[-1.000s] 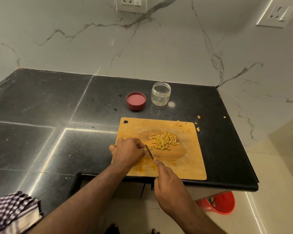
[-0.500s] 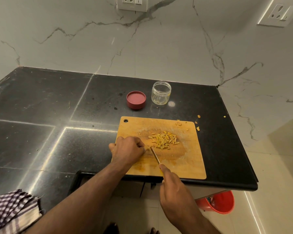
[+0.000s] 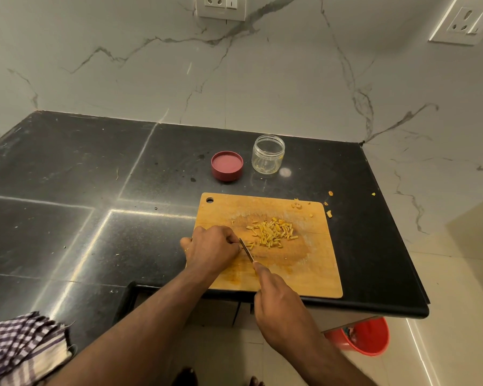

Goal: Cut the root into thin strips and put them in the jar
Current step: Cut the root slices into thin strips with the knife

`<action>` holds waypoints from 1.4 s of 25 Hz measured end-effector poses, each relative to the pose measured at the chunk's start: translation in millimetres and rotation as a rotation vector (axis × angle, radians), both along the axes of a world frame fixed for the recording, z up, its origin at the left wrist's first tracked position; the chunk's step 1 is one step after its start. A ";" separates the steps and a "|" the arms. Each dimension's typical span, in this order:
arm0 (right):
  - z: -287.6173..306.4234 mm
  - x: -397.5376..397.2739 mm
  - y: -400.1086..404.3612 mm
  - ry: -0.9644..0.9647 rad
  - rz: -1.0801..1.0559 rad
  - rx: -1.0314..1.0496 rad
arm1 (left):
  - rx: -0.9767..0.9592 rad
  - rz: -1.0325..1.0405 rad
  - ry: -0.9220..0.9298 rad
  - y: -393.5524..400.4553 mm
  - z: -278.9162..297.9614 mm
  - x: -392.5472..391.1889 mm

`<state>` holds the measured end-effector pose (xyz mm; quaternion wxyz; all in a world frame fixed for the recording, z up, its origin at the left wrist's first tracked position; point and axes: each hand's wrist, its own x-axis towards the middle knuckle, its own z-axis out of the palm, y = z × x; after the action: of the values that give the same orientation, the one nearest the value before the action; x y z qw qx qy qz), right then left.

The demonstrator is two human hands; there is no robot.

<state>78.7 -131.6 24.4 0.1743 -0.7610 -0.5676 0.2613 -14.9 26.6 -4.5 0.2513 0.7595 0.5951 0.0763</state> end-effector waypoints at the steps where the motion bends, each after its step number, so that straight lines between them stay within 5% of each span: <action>1: 0.0 -0.2 0.4 0.001 0.003 -0.010 | -0.003 -0.001 -0.002 0.9 0.2 0.3; 35: 4.5 4.8 -16.4 0.004 -0.050 0.044 | -0.011 -0.012 0.000 0.6 -0.9 0.1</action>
<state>83.6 -148.1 28.9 0.1987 -0.7705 -0.5536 0.2457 -14.9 27.2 -5.4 0.2558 0.7616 0.5911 0.0717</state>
